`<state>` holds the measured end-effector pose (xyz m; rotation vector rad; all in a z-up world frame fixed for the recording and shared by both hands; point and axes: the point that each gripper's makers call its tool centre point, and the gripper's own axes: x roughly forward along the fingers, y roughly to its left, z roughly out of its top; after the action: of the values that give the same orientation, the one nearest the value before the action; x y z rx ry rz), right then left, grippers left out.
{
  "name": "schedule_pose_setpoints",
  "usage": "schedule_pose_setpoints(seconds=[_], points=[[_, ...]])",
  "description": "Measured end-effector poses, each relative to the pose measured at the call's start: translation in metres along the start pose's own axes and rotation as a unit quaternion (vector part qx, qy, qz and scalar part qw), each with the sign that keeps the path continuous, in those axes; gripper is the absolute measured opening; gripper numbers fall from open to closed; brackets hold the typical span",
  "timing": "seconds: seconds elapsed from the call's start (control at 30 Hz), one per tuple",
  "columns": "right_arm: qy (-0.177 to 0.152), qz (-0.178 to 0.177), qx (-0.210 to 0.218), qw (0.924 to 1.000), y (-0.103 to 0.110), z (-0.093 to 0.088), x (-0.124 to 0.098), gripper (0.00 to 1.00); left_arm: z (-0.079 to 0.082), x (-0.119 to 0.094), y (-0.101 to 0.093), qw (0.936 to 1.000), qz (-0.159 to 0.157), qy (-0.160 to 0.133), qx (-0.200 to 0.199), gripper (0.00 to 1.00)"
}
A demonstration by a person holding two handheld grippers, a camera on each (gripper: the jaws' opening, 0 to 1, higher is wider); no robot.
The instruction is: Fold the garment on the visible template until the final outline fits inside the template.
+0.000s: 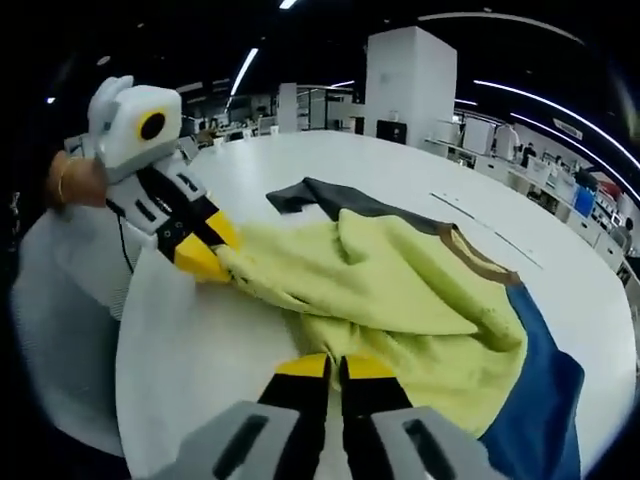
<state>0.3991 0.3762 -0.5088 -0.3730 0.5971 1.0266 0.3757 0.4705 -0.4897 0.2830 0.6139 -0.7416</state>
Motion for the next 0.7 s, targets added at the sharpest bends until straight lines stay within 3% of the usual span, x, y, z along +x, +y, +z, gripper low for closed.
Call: schedule_pose_setpoints(seconds=[0.17,0.37,0.57,0.7], points=[[-0.033,0.011,-0.003,0.9994,-0.006,0.016,-0.018,0.0,0.014,-0.007,0.018,0.9999,0.008,-0.013,0.002,0.05],[-0.077,-0.004,0.014,0.997,-0.027,0.039,-0.03,0.0,0.028,-0.01,0.046,0.9992,0.027,-0.028,-0.009,0.05],[-0.103,-0.035,0.044,0.9931,-0.055,0.053,-0.026,0.0,0.031,-0.006,0.066,0.9986,0.042,-0.029,-0.016,0.05],[-0.092,-0.058,0.071,0.9916,-0.074,0.048,-0.012,0.0,0.025,0.003,0.075,0.9981,0.047,-0.019,-0.034,0.05]])
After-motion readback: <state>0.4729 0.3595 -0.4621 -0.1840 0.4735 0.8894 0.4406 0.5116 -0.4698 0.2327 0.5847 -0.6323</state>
